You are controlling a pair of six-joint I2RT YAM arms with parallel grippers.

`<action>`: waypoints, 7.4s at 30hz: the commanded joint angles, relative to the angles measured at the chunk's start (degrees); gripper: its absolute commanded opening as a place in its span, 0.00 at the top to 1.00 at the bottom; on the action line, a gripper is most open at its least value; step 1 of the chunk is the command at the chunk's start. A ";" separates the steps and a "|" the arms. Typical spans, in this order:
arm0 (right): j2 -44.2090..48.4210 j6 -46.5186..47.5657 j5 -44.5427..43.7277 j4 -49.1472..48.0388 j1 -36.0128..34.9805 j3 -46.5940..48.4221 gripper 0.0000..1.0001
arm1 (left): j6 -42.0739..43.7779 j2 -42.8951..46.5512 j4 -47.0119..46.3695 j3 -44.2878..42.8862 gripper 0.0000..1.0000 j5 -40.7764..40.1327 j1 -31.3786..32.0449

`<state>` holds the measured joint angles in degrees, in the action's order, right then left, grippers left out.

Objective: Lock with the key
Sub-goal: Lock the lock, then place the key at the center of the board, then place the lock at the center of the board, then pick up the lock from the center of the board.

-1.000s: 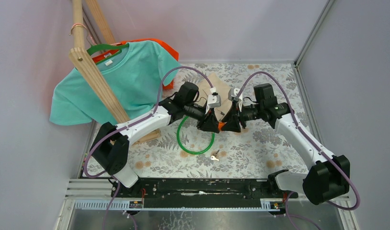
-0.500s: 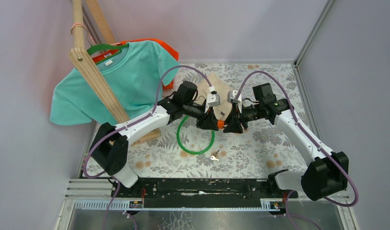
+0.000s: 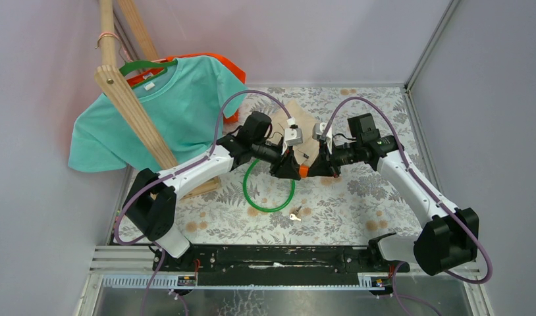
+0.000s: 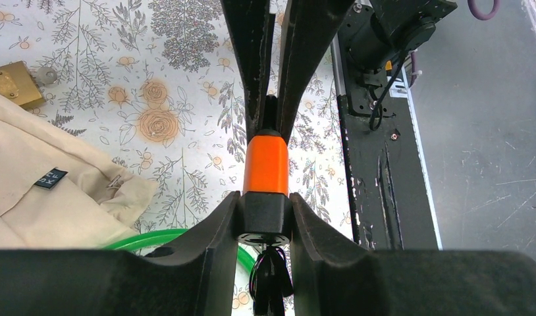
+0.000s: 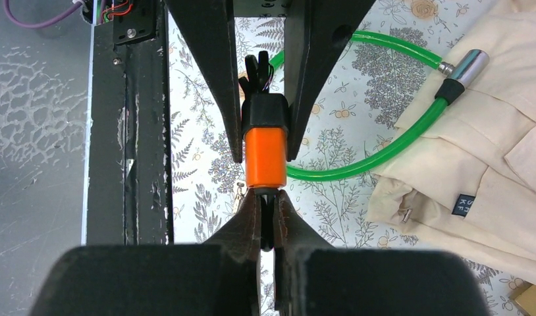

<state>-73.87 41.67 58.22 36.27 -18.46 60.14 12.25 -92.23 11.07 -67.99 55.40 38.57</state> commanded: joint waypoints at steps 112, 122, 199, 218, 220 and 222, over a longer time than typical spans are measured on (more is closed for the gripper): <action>-3.02 -19.36 -26.44 -2.05 21.89 -7.27 1.00 | 6.45 -23.49 -4.42 -14.35 0.56 -21.84 19.38; -7.59 -18.57 -17.05 -0.39 21.22 -6.72 1.00 | 12.46 -12.87 2.81 -11.85 0.31 -22.31 14.87; -42.93 -18.17 -49.11 -16.22 7.81 19.69 0.30 | 5.53 9.51 10.20 -5.78 0.00 -43.30 2.61; -36.11 -9.80 -47.83 -16.30 13.05 13.93 0.71 | 5.68 9.81 9.23 -4.83 0.00 -43.80 2.58; -34.30 -9.70 -45.69 -15.58 14.02 13.85 0.78 | 5.63 9.93 8.88 -4.66 0.00 -44.12 2.57; -32.40 -9.38 -44.15 -14.67 14.47 13.63 0.85 | 5.40 9.87 7.90 -4.33 0.00 -44.61 2.62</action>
<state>-112.42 30.35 11.29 18.65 -5.61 74.19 17.54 -83.81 22.15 -73.01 11.75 41.45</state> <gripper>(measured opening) 0.560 0.997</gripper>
